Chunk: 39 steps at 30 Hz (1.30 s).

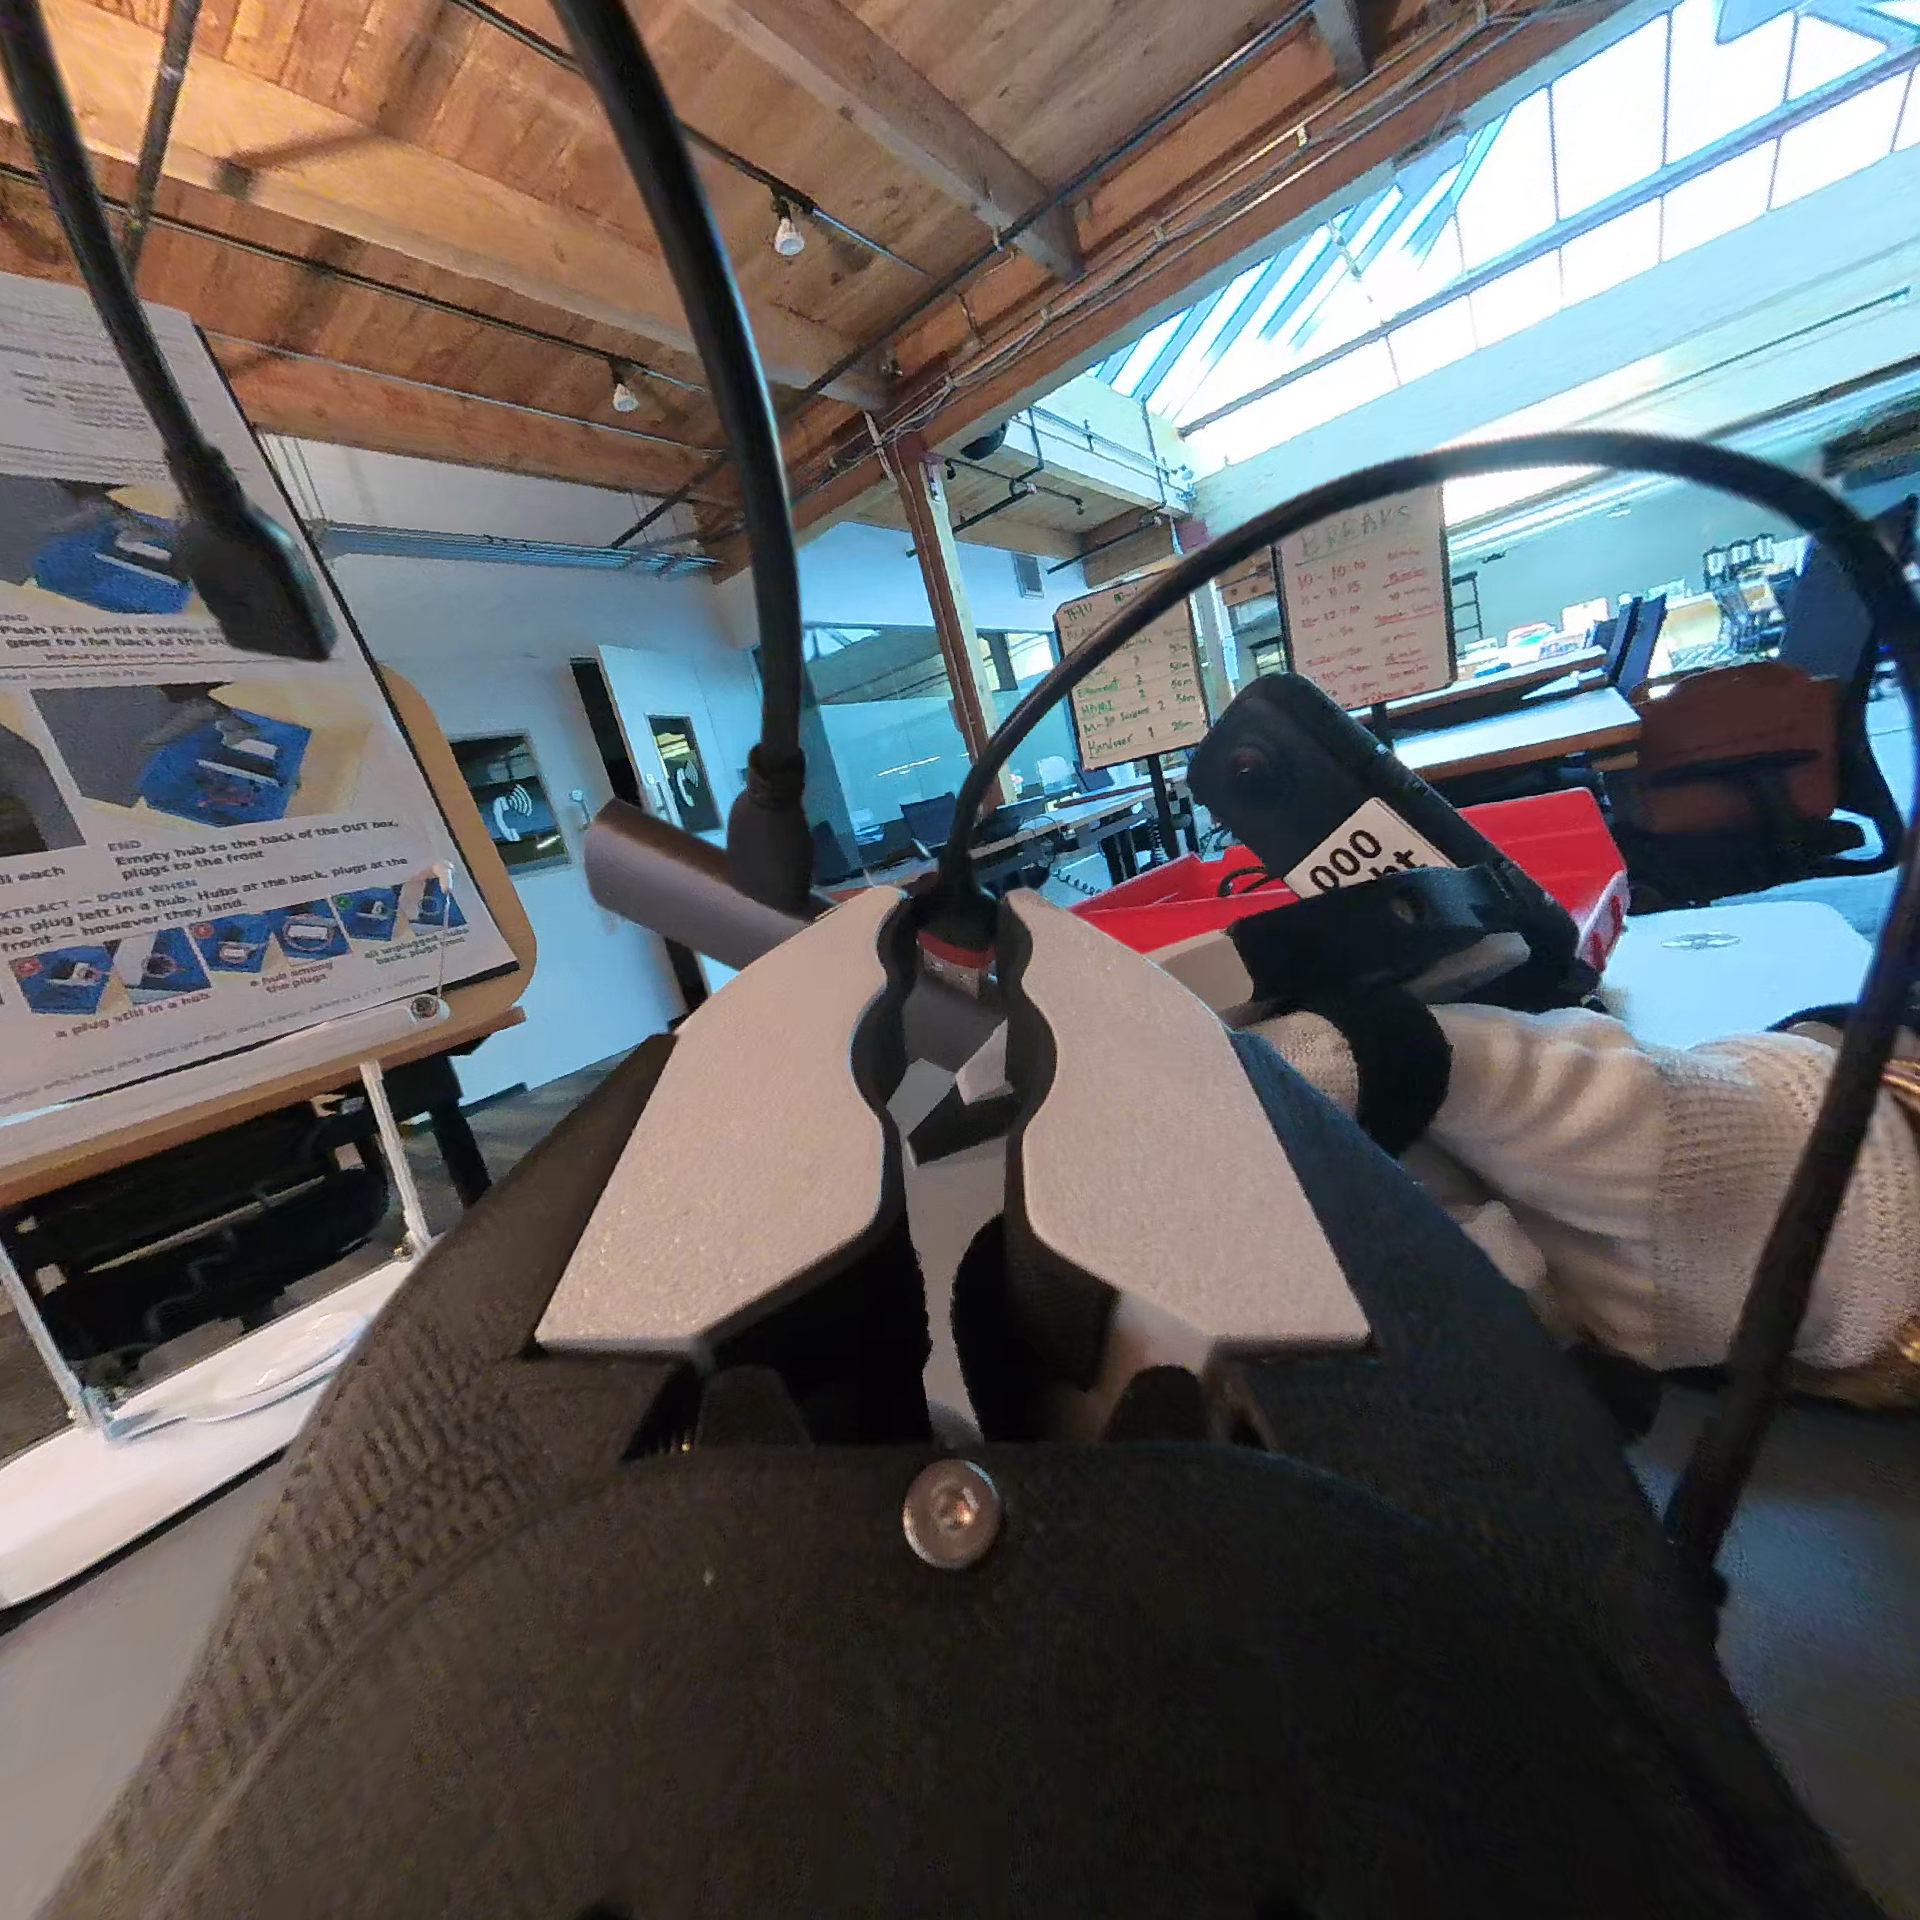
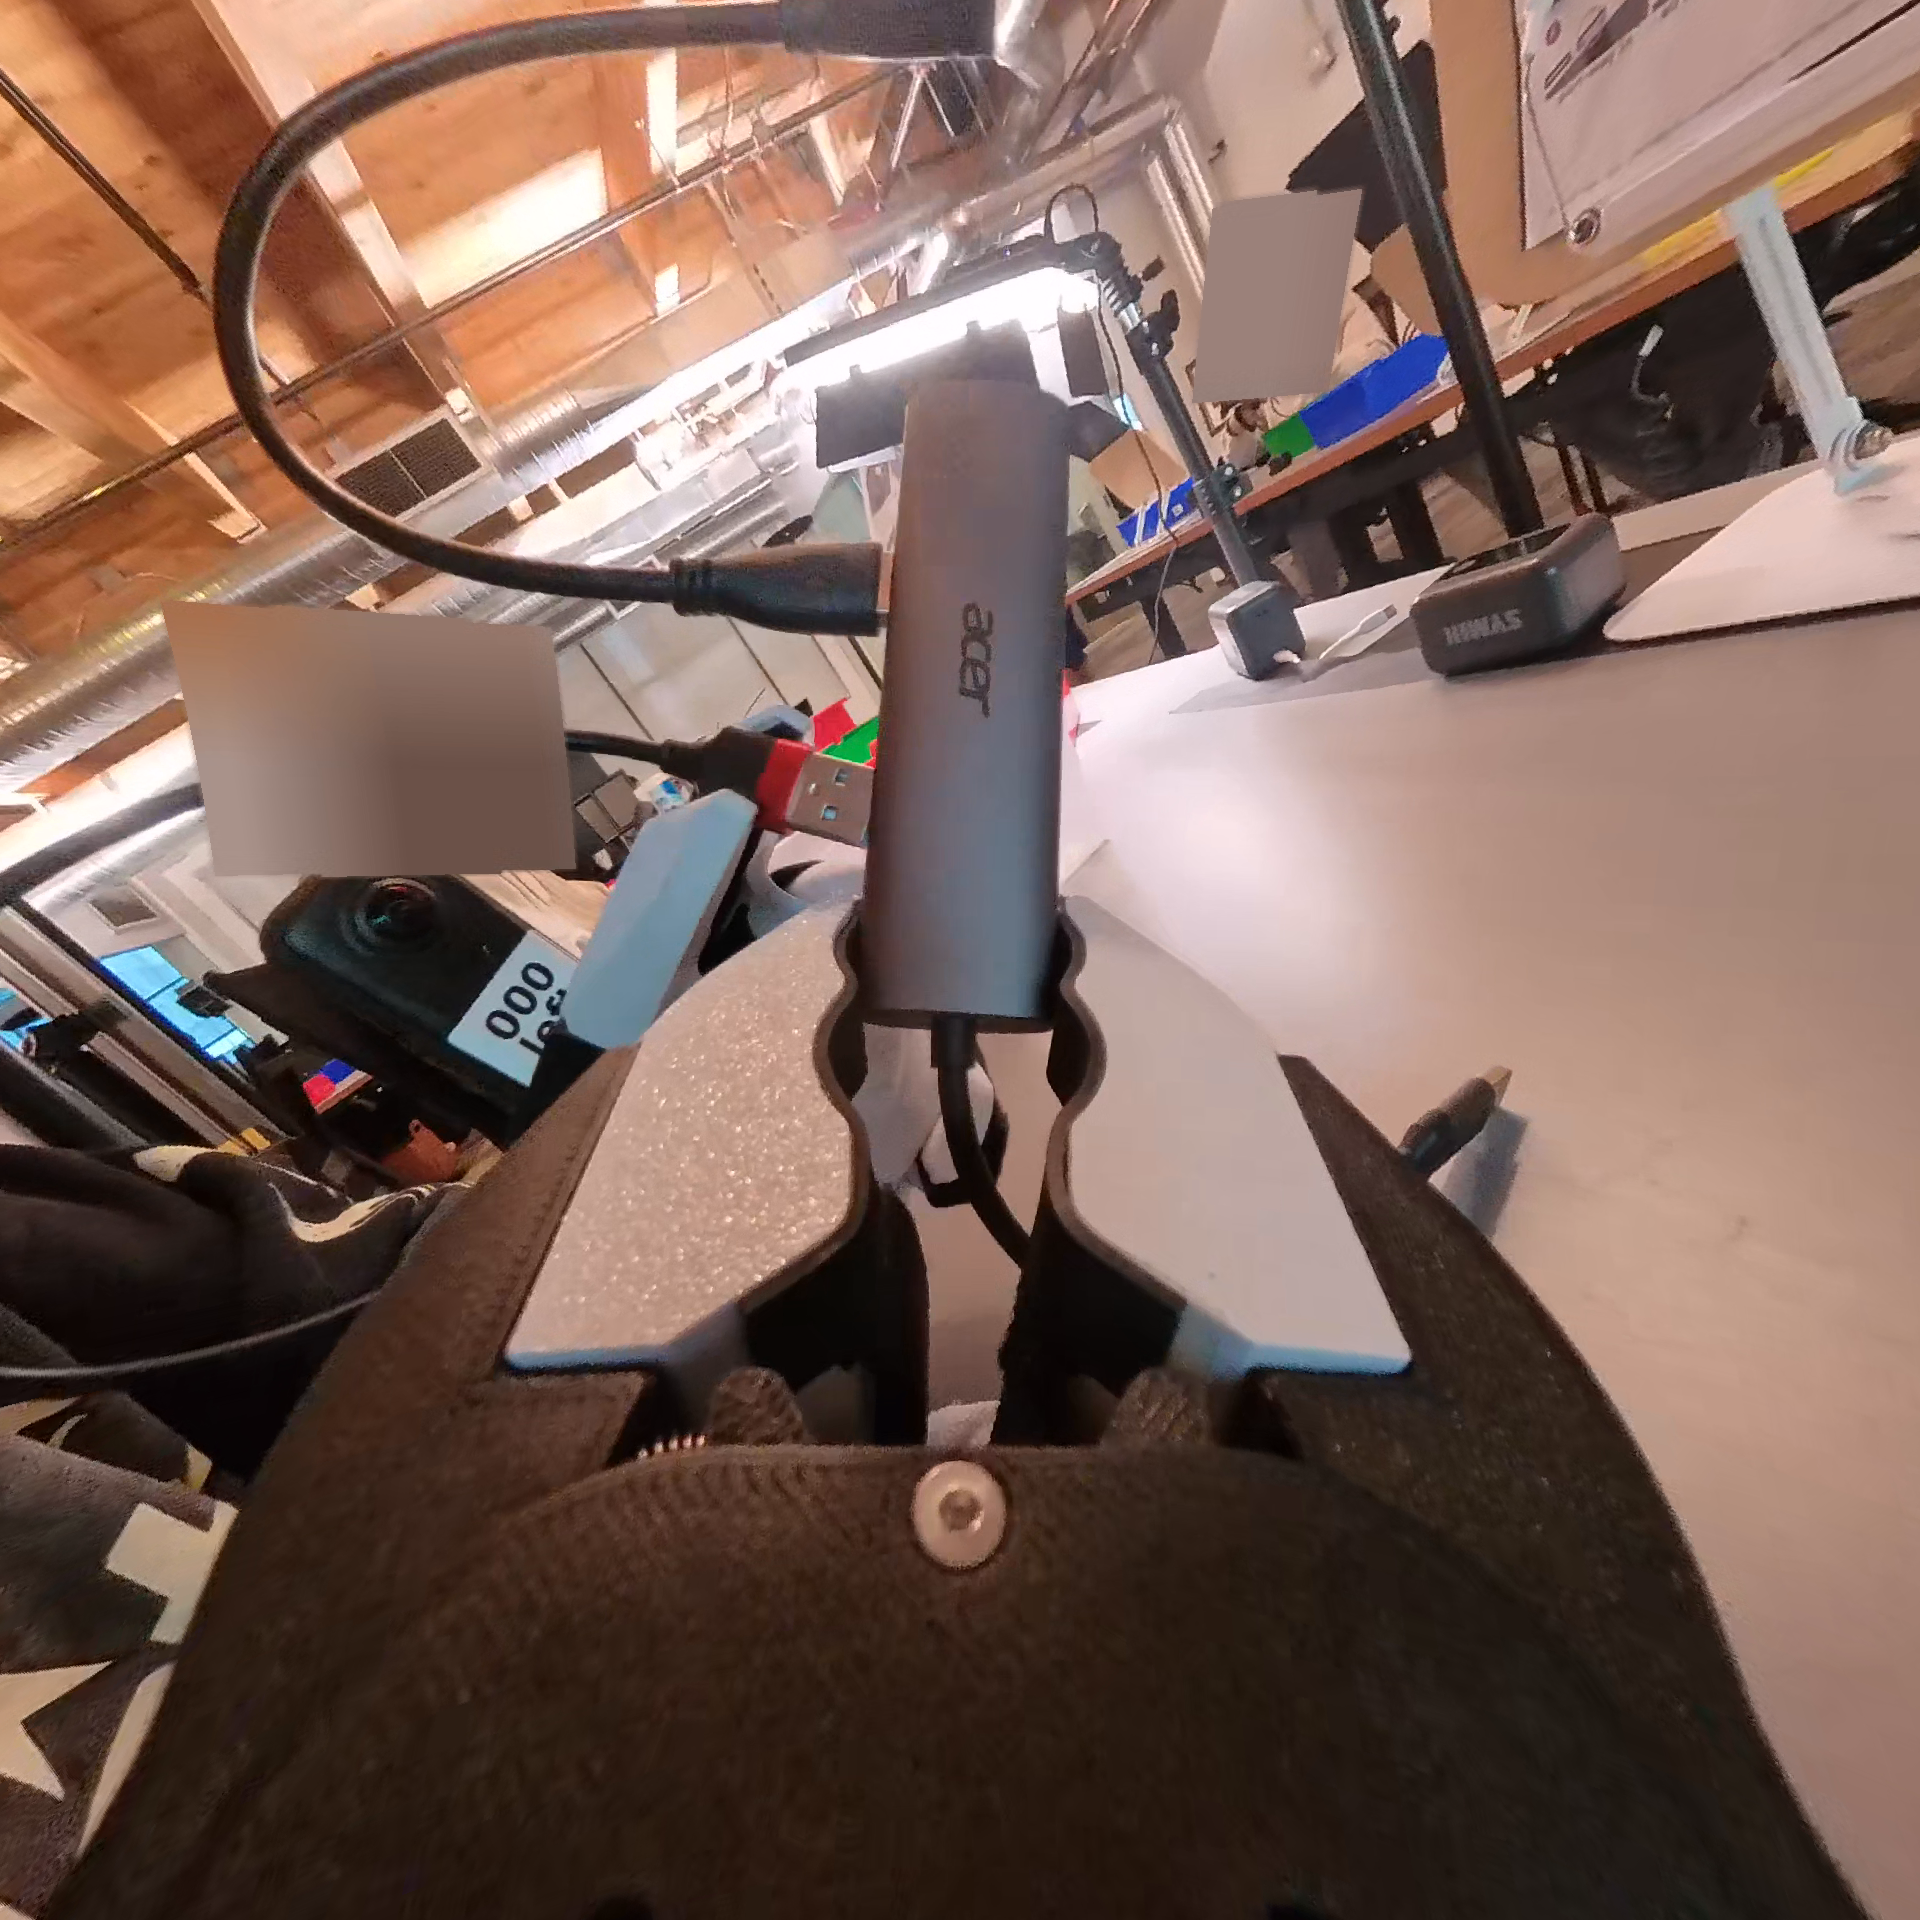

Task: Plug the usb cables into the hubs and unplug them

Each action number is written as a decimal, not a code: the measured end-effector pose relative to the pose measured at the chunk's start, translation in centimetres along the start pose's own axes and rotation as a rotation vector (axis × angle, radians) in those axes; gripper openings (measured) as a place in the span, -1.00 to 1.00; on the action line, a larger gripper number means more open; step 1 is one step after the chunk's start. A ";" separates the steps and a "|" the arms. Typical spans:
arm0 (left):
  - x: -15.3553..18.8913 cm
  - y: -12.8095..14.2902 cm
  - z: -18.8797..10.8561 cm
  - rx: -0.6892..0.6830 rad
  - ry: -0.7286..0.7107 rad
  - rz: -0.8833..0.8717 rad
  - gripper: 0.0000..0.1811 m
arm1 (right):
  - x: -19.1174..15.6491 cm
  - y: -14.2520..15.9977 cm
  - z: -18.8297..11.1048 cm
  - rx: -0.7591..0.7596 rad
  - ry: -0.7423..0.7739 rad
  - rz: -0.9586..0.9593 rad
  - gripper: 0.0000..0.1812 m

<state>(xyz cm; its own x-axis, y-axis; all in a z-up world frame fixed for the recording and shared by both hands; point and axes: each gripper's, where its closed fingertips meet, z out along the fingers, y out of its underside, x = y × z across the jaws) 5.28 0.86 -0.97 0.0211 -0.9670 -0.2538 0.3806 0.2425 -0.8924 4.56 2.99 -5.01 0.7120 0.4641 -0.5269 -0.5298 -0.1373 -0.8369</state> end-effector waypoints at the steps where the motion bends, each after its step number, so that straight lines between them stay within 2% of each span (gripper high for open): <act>1: 0.0 0.1 0.0 -0.006 -0.003 -0.001 -0.85 | 0.1 0.0 0.0 -0.002 0.003 0.000 -0.65; 7: 0.1 0.4 0.1 -0.042 -0.014 0.027 -0.84 | 0.5 0.0 -0.2 -0.006 0.064 -0.090 -0.64; 11: 0.3 0.5 0.0 -0.080 -0.021 0.124 -0.84 | 0.4 -0.1 -0.2 0.002 0.050 -0.074 -0.64; 15: 0.2 1.3 0.1 -0.136 0.006 0.091 -0.84 | 0.8 -0.1 -0.4 -0.006 0.059 -0.064 -0.64; 18: 0.3 1.2 0.2 -0.157 0.028 0.077 -0.84 | 1.0 0.3 -0.3 -0.055 0.102 -0.169 -0.64; 21: 1.2 0.5 0.2 -0.166 0.052 0.168 -0.84 | 0.6 0.6 -0.1 -0.102 0.148 -0.335 -0.64; 24: 2.0 0.1 0.3 -0.160 0.066 0.223 -0.84 | 0.2 0.7 -0.1 -0.105 0.149 -0.394 -0.65; 27: 1.4 0.7 0.3 -0.196 0.049 0.274 -0.84 | 0.7 0.8 -0.1 -0.113 0.144 -0.328 -0.65; 29: 0.9 1.5 0.3 -0.245 0.031 0.325 -0.85 | 1.2 1.2 0.0 -0.127 0.116 -0.205 -0.66; 33: 1.4 2.4 0.3 -0.260 0.094 0.383 -0.79 | 2.0 2.0 -0.1 -0.146 0.080 -0.034 -0.66; 39: 2.0 2.0 0.2 -0.228 0.164 0.444 -0.79 | 1.7 2.3 0.0 -0.182 0.077 -0.064 -0.66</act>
<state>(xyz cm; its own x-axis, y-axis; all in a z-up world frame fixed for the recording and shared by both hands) 6.25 -0.58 -3.16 -0.0168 -0.7467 -0.6650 0.1569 0.6549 -0.7393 4.55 3.44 -7.83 0.7783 0.4098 -0.4757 -0.3952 -0.2690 -0.8783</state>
